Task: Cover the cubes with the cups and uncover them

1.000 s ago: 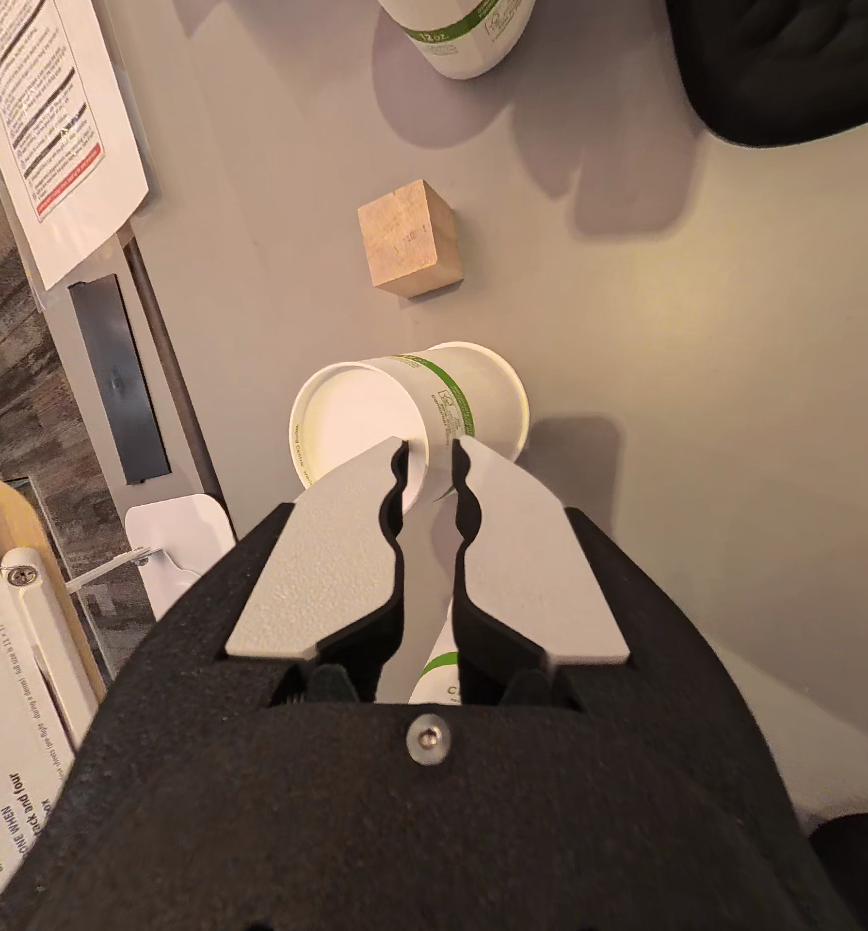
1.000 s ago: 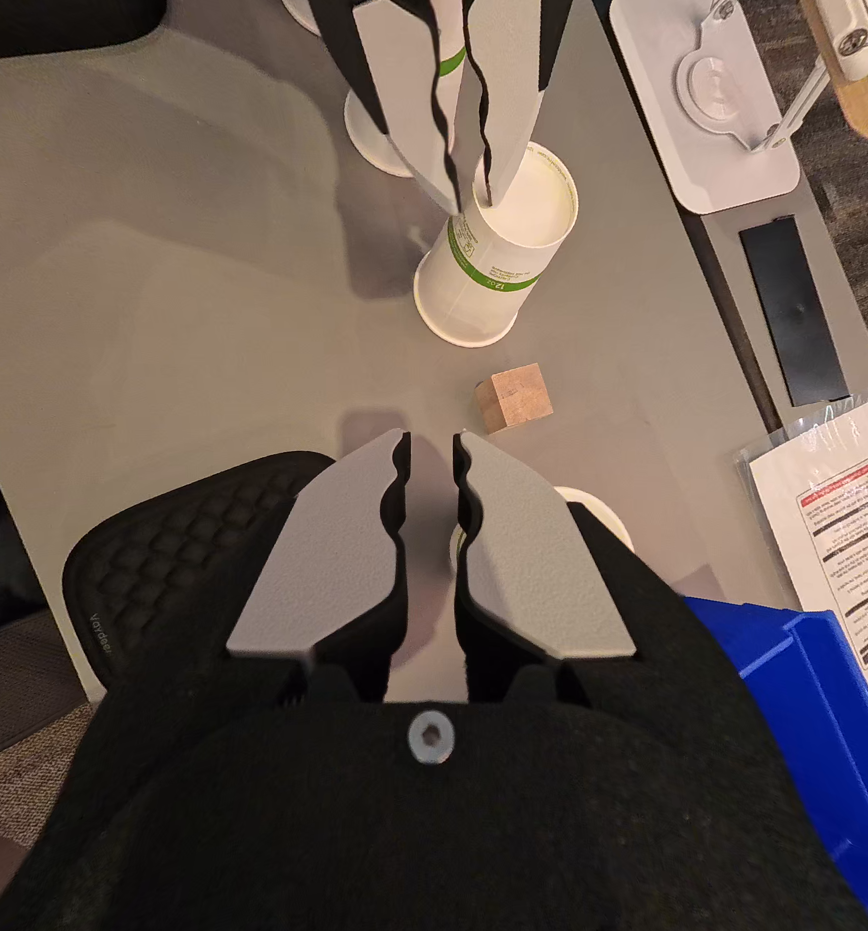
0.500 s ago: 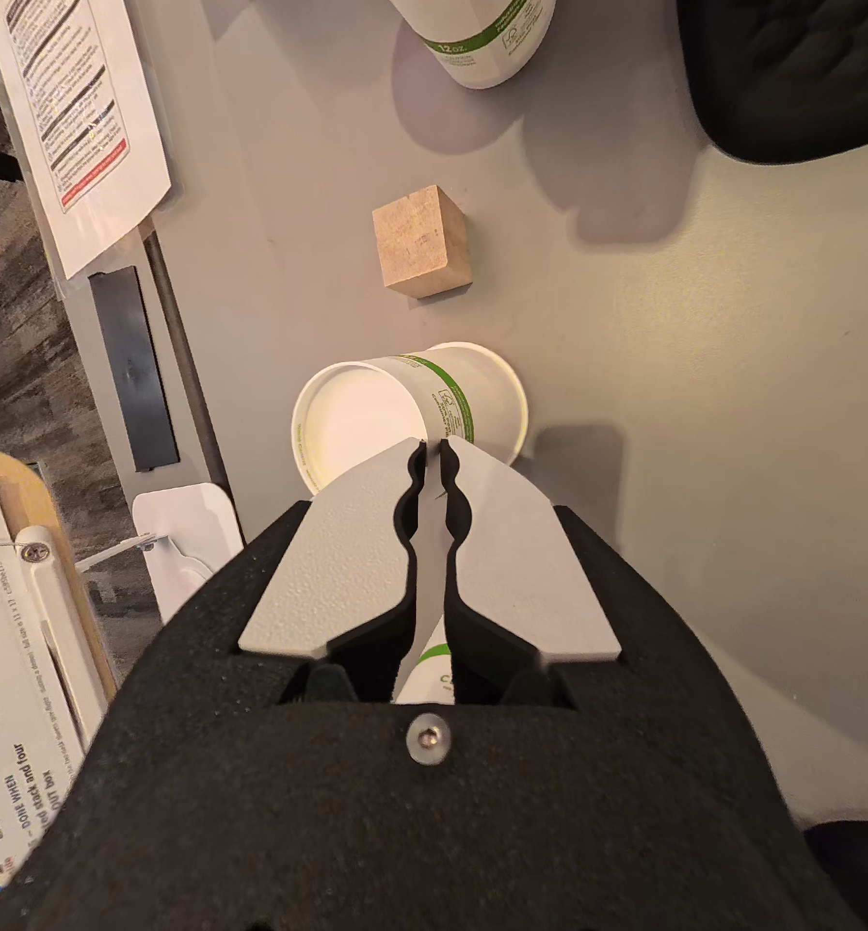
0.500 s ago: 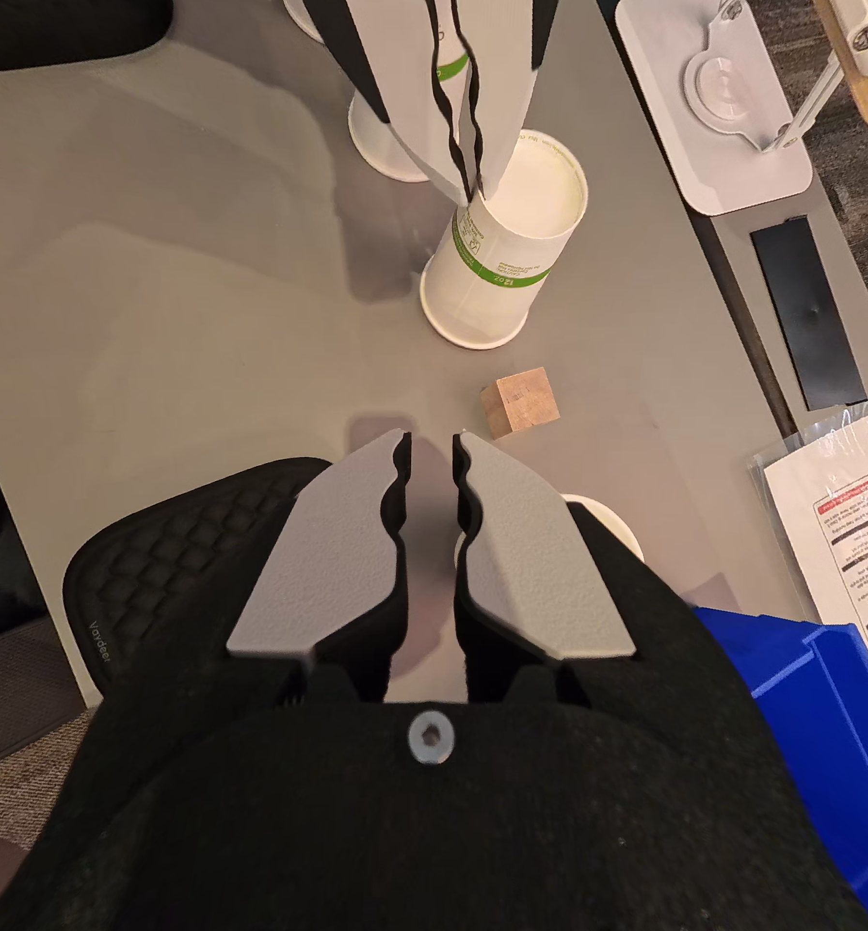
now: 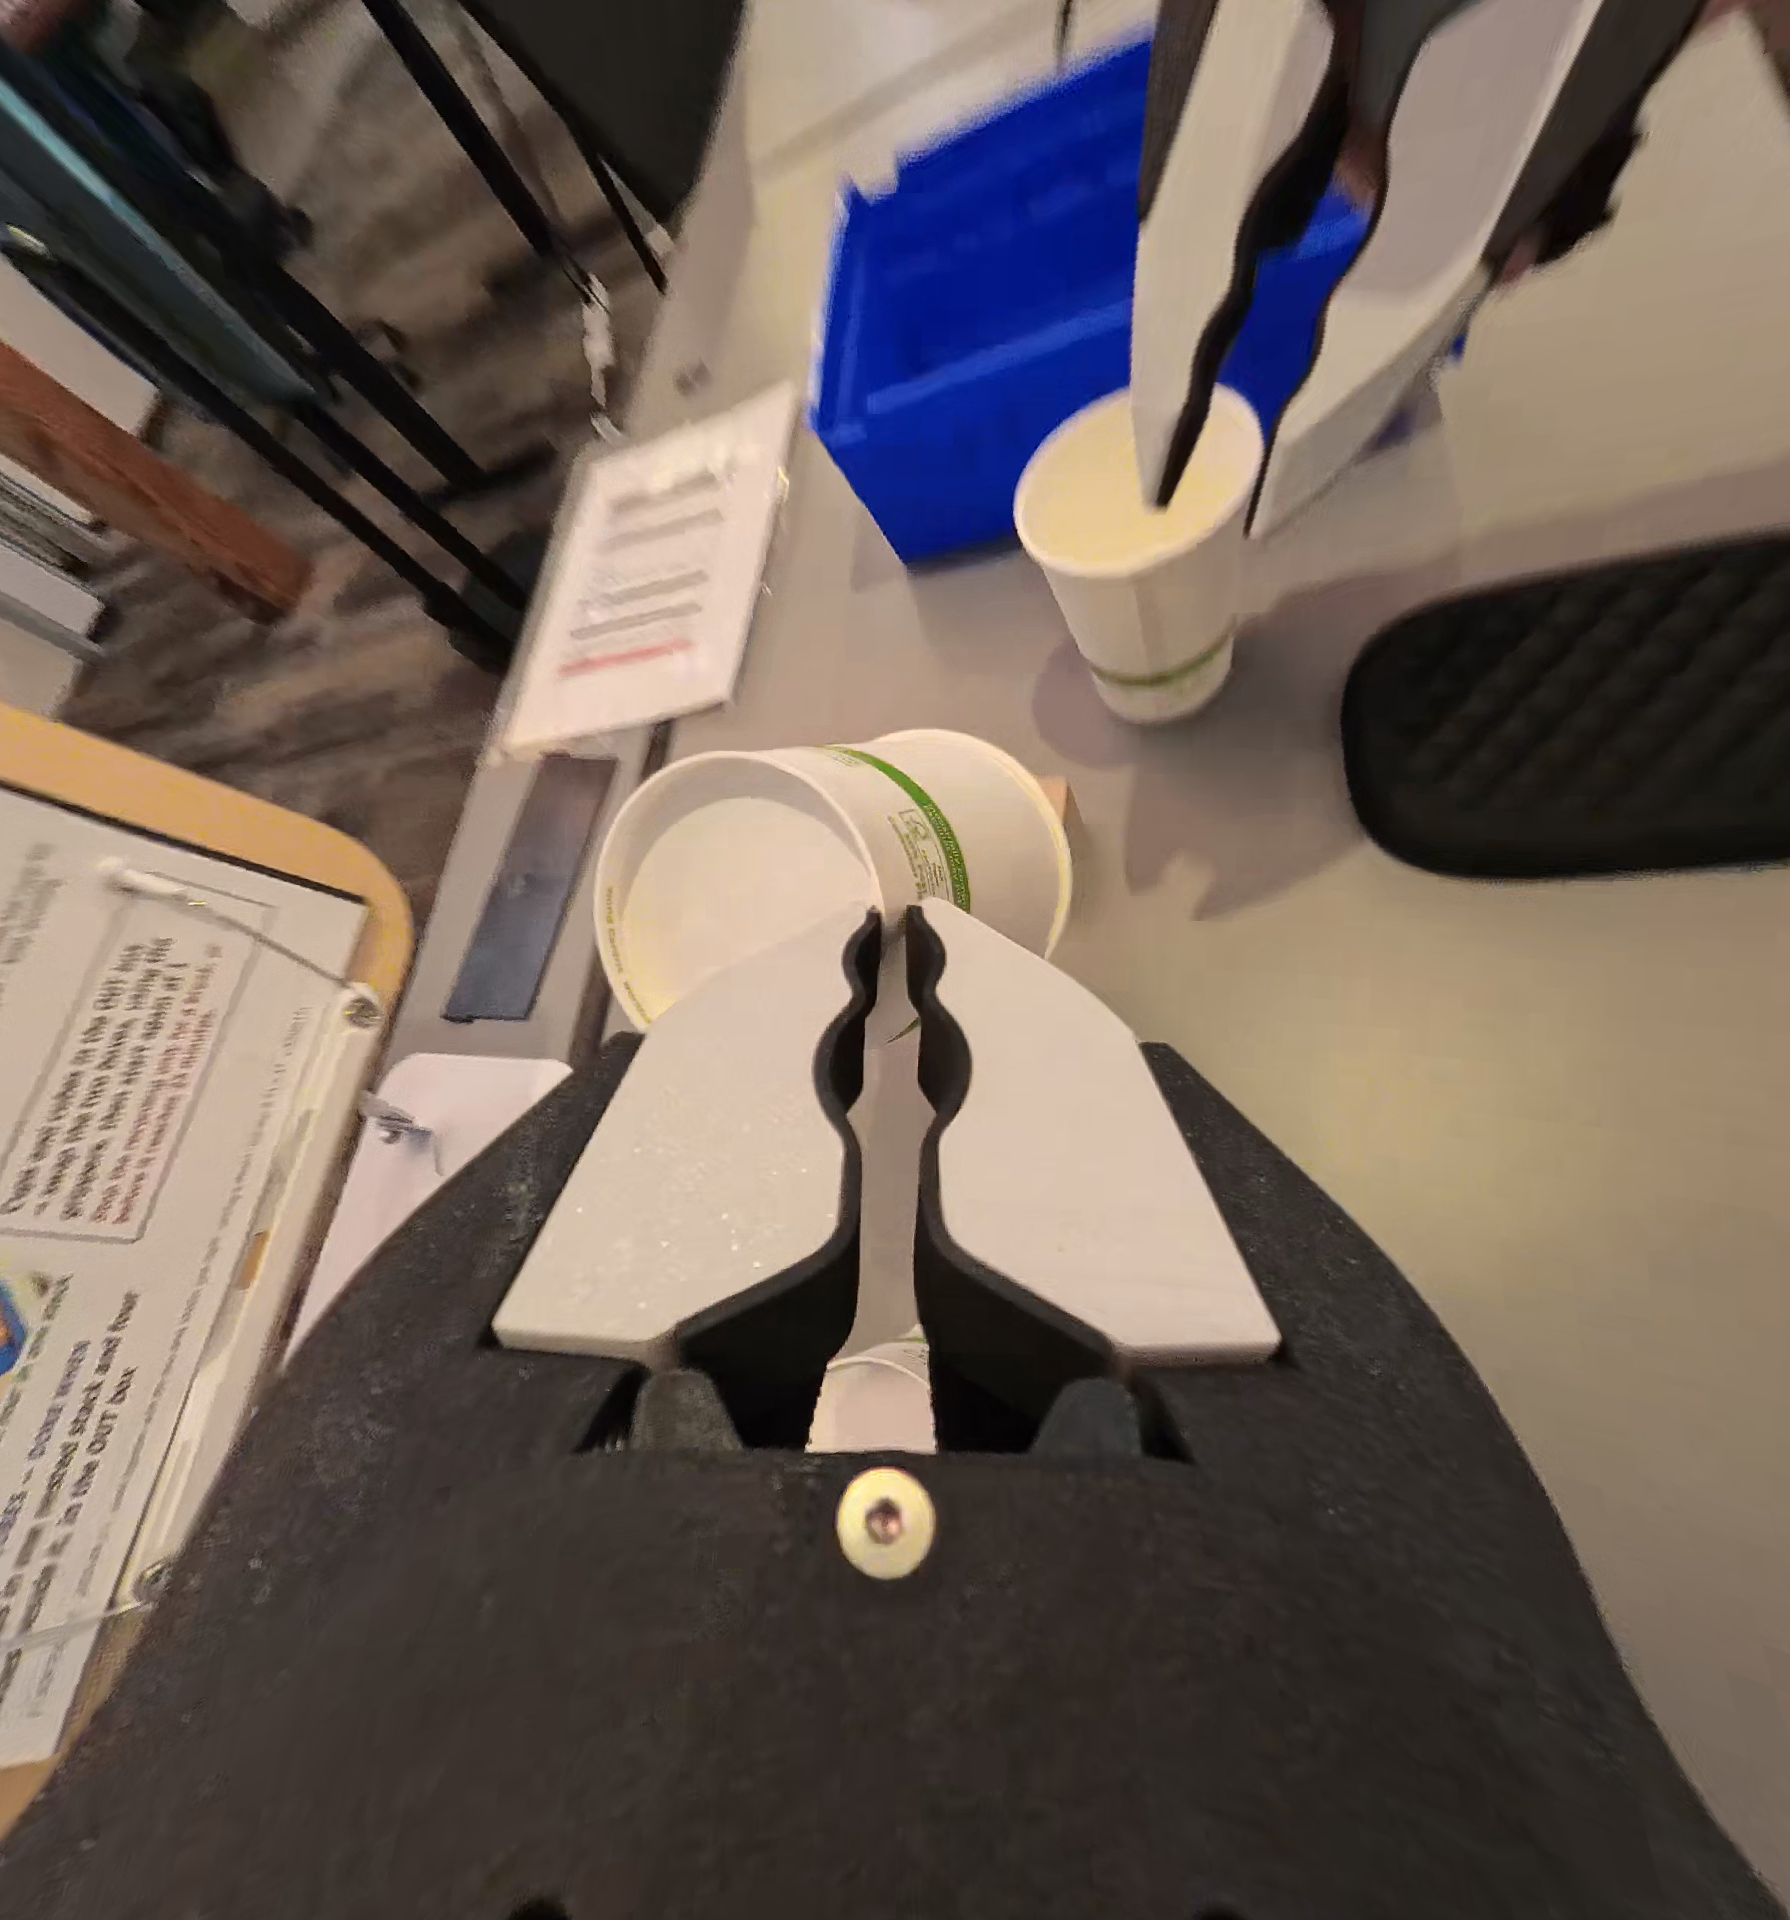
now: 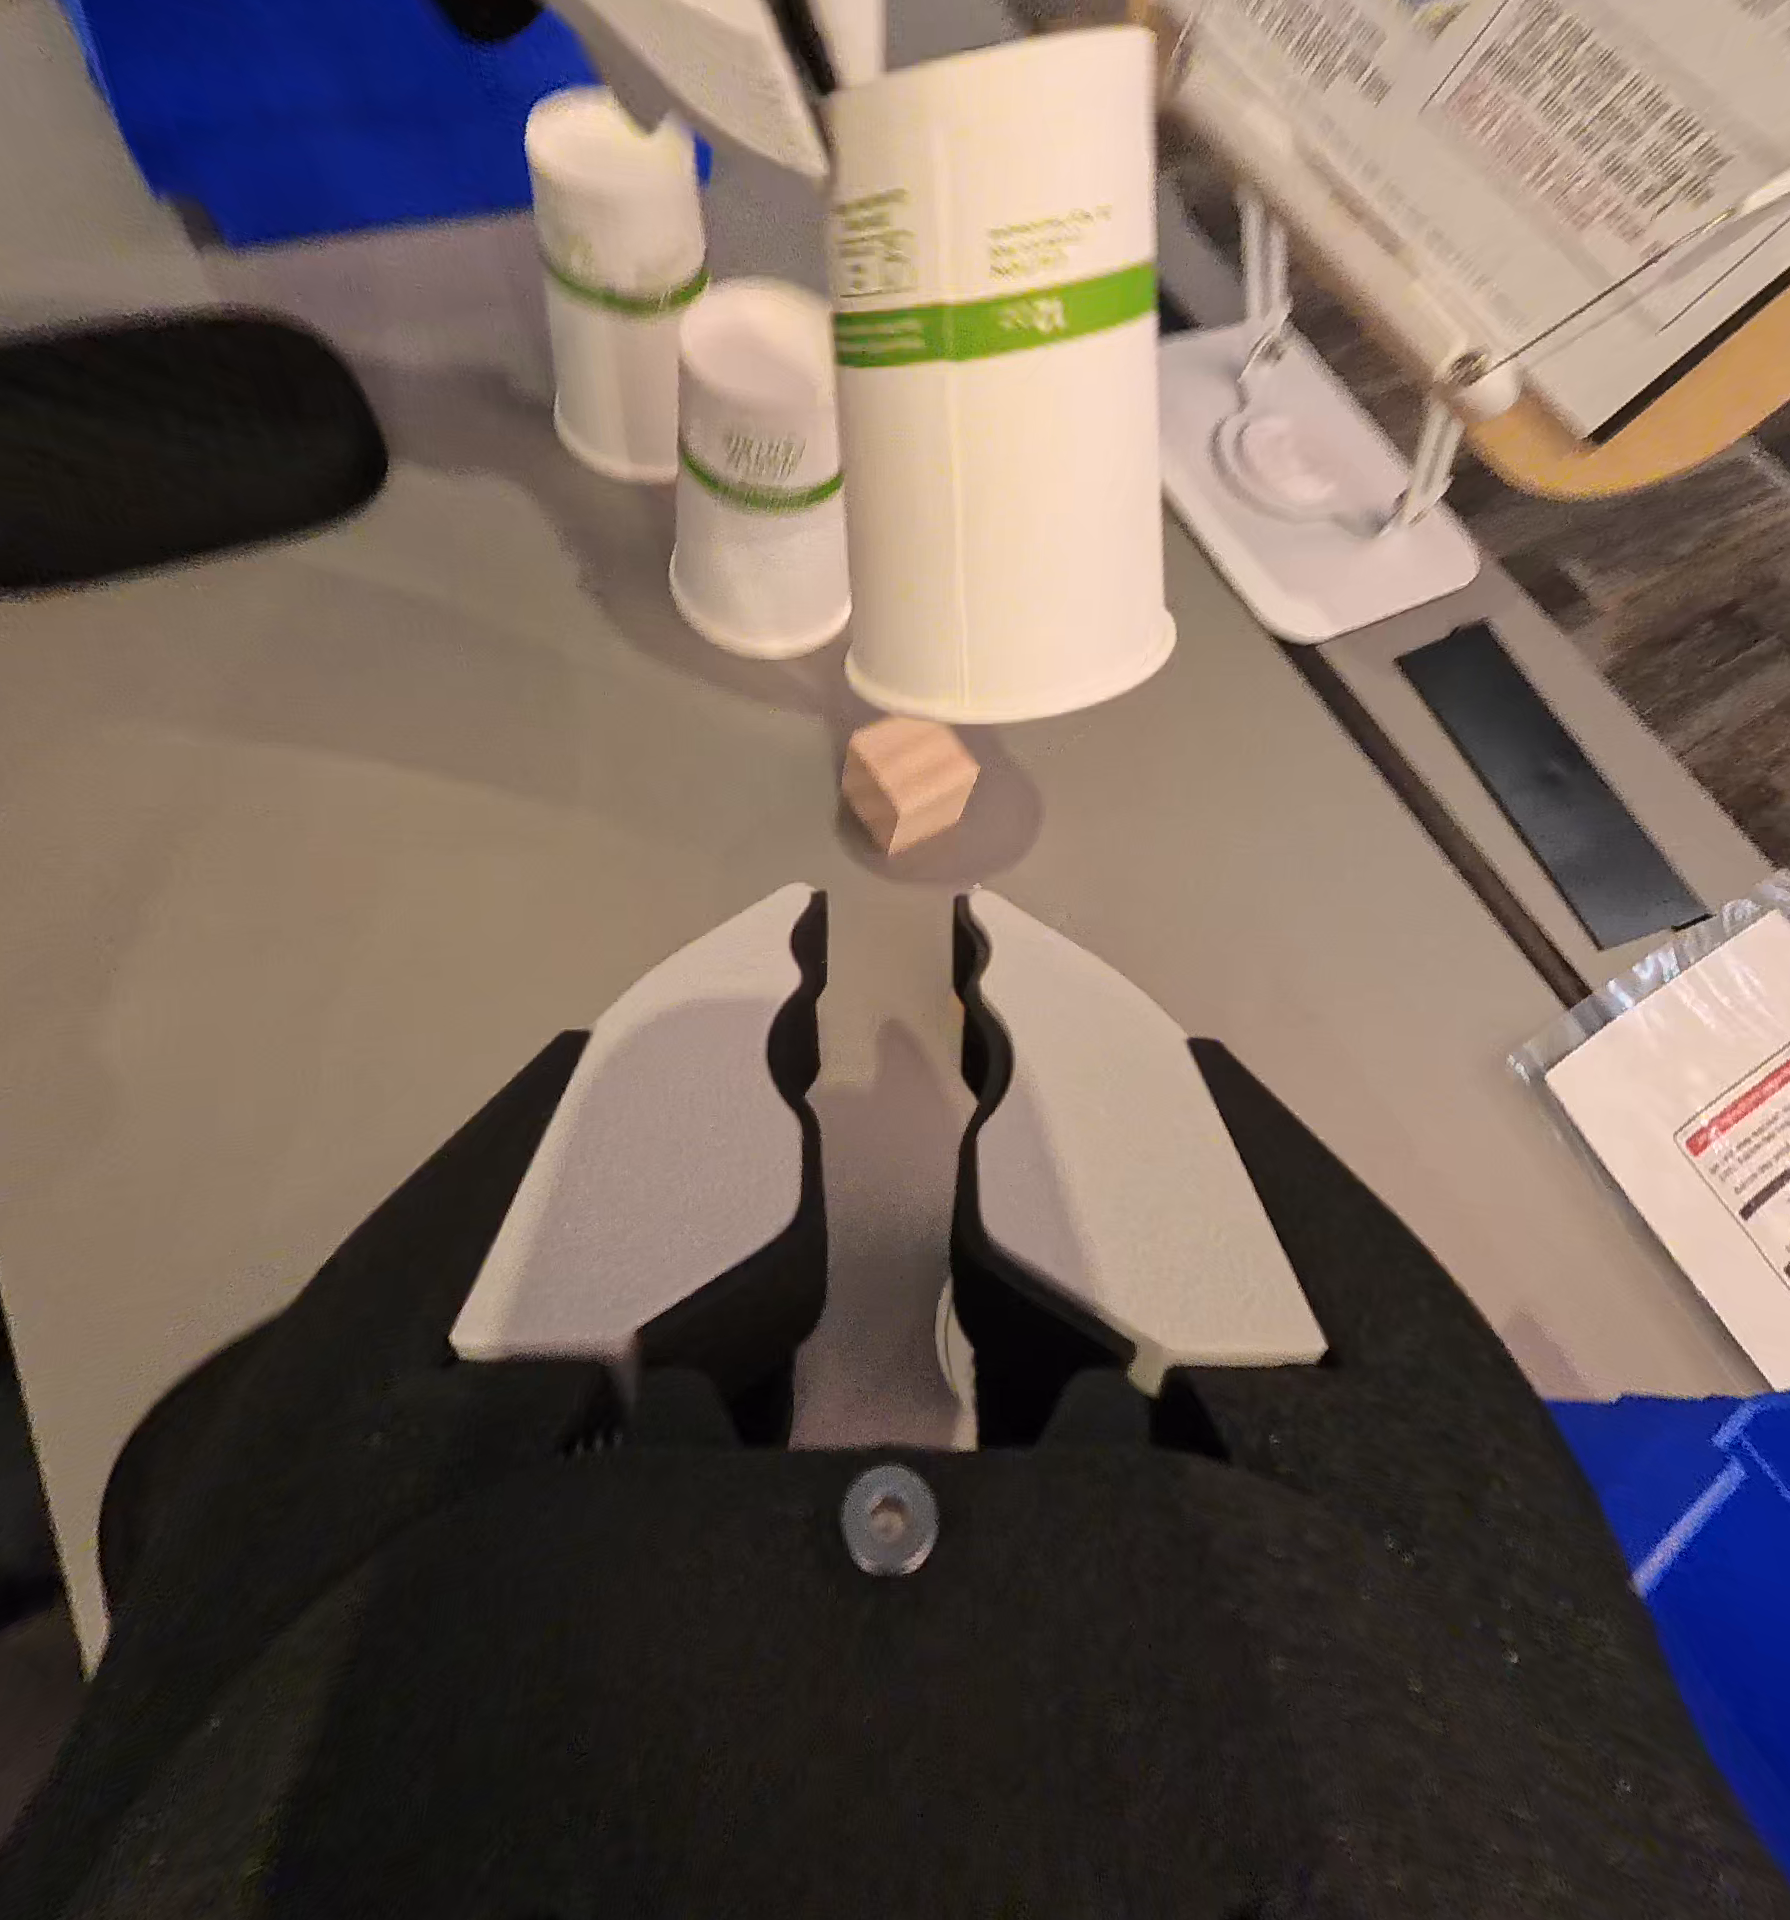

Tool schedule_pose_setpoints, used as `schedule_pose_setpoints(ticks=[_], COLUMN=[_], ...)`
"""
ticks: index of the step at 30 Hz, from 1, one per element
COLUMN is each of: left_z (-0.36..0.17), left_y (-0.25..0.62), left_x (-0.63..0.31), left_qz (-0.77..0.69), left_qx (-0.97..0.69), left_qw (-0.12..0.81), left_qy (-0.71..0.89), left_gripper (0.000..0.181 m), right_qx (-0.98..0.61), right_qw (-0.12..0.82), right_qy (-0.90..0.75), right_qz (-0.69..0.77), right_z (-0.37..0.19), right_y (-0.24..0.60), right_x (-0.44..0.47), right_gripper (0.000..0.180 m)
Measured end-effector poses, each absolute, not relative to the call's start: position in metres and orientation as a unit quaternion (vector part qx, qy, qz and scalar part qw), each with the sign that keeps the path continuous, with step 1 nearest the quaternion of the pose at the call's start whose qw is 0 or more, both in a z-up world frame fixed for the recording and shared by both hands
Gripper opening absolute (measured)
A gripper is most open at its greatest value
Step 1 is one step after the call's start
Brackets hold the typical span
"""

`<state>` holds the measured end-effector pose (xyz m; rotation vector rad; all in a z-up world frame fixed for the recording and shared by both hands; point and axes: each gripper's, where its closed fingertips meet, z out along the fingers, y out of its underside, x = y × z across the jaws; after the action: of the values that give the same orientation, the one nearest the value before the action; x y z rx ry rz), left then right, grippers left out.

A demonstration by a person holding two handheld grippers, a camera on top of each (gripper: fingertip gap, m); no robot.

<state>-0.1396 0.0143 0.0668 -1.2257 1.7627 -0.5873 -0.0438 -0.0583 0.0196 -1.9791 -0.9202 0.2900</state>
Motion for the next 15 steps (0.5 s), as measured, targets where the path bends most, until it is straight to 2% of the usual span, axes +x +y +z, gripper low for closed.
schedule_pose_setpoints(ticks=[7,15], left_z=[0.121,0.140], left_y=[0.006,-0.017], left_x=[-0.181,-0.203], left_qz=[-0.285,-0.352], left_qx=[-0.469,-0.446], left_qw=[0.562,0.586], left_qy=[0.619,0.577], left_gripper=[0.003,0.003], right_qx=[-0.731,-0.670], right_qw=[0.579,0.589], right_qy=[-0.288,-0.294], right_qz=[0.219,0.342], right_z=[0.065,0.081], right_y=[-0.029,-0.016], right_x=[-0.078,-0.135], right_gripper=[0.039,0.041])
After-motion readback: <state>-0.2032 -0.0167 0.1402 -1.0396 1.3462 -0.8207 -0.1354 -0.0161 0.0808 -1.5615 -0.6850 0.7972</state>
